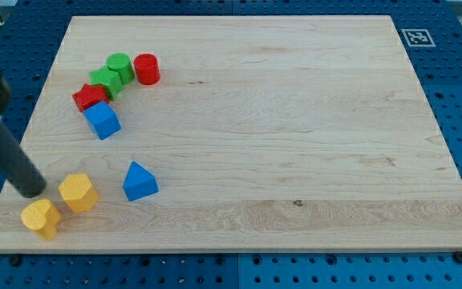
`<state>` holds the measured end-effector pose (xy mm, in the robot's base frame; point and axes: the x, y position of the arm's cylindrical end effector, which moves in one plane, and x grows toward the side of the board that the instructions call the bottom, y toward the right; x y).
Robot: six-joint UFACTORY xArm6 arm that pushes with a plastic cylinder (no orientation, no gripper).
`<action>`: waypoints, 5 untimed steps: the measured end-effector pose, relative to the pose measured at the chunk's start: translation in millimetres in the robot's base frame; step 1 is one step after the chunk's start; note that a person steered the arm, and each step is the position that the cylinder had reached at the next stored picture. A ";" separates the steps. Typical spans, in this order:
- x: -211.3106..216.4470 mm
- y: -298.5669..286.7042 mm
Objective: Push the yellow heart and the yellow hexagon right a bit
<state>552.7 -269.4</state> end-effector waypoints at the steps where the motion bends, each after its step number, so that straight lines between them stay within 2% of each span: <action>1: 30.5 -31.9; 3: 65.2 -29.5; 4: 53.0 -0.1; 5: 30.5 54.6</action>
